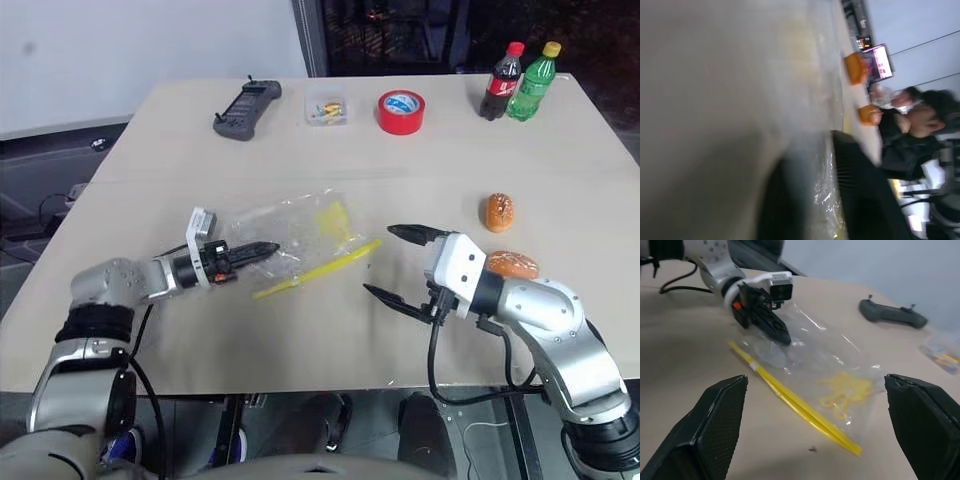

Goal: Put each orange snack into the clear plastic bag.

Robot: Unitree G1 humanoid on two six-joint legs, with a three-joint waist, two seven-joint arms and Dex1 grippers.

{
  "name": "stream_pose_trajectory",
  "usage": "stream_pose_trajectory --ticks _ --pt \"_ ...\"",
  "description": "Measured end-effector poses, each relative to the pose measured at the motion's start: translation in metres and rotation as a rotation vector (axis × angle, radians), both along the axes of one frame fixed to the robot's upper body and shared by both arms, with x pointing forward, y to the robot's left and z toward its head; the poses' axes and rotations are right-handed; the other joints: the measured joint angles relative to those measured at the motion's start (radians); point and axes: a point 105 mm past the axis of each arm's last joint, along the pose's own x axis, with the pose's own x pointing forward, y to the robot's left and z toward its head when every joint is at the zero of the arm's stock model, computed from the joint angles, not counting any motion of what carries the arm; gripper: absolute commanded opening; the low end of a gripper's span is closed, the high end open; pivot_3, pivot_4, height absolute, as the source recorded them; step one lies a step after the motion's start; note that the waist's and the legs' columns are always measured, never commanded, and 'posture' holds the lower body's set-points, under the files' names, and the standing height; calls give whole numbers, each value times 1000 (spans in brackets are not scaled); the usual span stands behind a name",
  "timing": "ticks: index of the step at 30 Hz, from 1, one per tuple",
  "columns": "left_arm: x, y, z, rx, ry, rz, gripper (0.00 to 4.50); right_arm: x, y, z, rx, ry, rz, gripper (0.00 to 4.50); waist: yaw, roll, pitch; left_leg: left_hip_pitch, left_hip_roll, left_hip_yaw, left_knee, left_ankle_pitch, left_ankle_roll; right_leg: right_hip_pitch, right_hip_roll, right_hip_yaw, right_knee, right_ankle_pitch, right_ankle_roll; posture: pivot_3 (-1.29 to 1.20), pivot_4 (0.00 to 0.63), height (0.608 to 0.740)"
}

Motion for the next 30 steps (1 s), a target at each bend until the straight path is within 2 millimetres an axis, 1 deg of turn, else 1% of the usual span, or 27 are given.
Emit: stream_pose_trajectory --ticks 2,3,4,7,9,10,13,15,17,18,19,20,21,22,23,24,25,26,27,28,29,30 --pt "-5 -3 5 -79 42 -19 88 2 -2 -1 -18 -21 -28 4500 -3 0 0 -1 0 0 0 0 0 -1 0 0 0 0 0 0 150 740" --pt "-8 -5 13 -153 68 -34 88 4 -2 -1 -36 -41 -48 4500 -5 -1 0 -1 0 0 0 0 0 -2 1 0 1 0 0 0 150 740" --pt "-10 -6 19 -190 74 -45 88 5 -2 -2 -46 -49 -55 4500 -7 -1 0 -1 0 0 0 0 0 -2 1 0 1 0 0 0 150 740" --pt "-13 -15 51 -293 37 -99 88 10 6 -7 -110 -102 -80 4500 -17 -1 0 -1 0 0 1 0 0 -2 1 0 1 0 0 0 150 740" --pt "-12 -22 63 -329 16 -114 88 14 11 -6 -157 -157 -97 4500 -20 -1 0 0 0 0 2 0 0 -1 1 0 1 0 0 0 150 740" --pt "-11 -27 67 -345 10 -123 88 16 14 -6 -178 -188 -106 4500 -21 -1 0 0 0 0 2 0 0 -1 1 0 1 0 0 0 150 740" --pt "-14 -39 70 -356 11 -150 88 26 18 -11 -220 -245 -158 4500 -26 -3 -1 -1 0 0 2 0 -1 -1 1 1 2 0 0 0 150 740" --pt "-15 -43 72 -351 9 -158 88 38 19 -15 -251 -280 -212 4500 -31 -3 -1 0 1 2 2 0 -1 -2 1 3 3 0 0 0 150 740" --pt "-16 -46 74 -349 1 -157 88 55 21 -10 -258 -349 -284 4500 -32 -3 -1 0 1 3 2 0 -1 -2 1 4 3 0 0 0 150 740" --pt "-16 -46 76 -345 -6 -156 0 62 22 -6 -254 -377 -310 4085 -30 -4 -1 0 1 3 2 0 -1 -2 1 4 3 0 0 0 150 740" --pt "-17 -45 77 -349 -10 -153 0 65 24 -4 -247 -390 -317 3975 -28 -4 -1 0 1 3 2 0 -1 -2 1 5 3 0 0 0 150 740" --pt "-17 -44 79 -352 -14 -150 0 67 26 -3 -242 -397 -320 3710 -28 -4 -1 0 1 3 2 0 -1 -2 1 5 3 0 0 0 150 740" --pt "-17 -44 79 -353 -14 -149 0 68 27 -3 -241 -399 -320 3551 -28 -4 -1 0 1 3 2 0 -1 -2 1 5 3 0 0 0 150 740" --pt "-17 -44 80 -353 -16 -145 0 70 29 -5 -238 -398 -319 2986 -28 -4 -1 0 1 3 2 0 -1 -2 1 5 3 0 0 0 150 740" --pt "-17 -43 80 -352 -18 -142 0 72 30 -6 -232 -391 -318 2683 -28 -4 -1 0 1 3 2 0 -1 -2 1 5 3 0 0 0 150 740" --pt "-17 -43 81 -353 -21 -140 0 74 32 -8 -230 -382 -317 2216 -28 -4 -1 0 1 3 2 0 -1 -2 1 5 3 0 0 0 150 740" --pt "-17 -42 82 -346 -25 -133 0 75 32 -10 -230 -378 -316 1722 -28 -4 -1 0 1 3 2 0 -1 -2 1 5 3 0 0 0 150 740" --pt "-17 -41 83 -333 -37 -120 0 78 33 -9 -225 -379 -311 1100 -28 -4 -1 0 1 3 2 0 -1 -2 1 5 3 0 0 0 150 740" --pt "-16 -41 84 -331 -41 -116 0 78 34 -9 -224 -381 -310 920 -28 -4 -1 0 1 3 2 0 -1 -2 1 5 3 0 0 0 150 740" --pt "-16 -40 84 -326 -45 -110 0 78 34 -8 -220 -381 -307 396 -29 -4 -1 0 1 4 2 0 -1 -2 2 5 3 0 0 0 150 740" --pt "-17 -40 85 -305 -67 -94 0 80 35 -7 -214 -380 -302 76 -31 -4 -1 0 1 4 2 0 -1 -2 2 6 3 0 0 0 150 740" --pt "-18 -41 87 -280 -100 -77 0 82 35 -5 -209 -381 -297 76 -32 -4 -1 0 1 5 2 0 -1 -2 2 6 3 0 0 0 150 740"
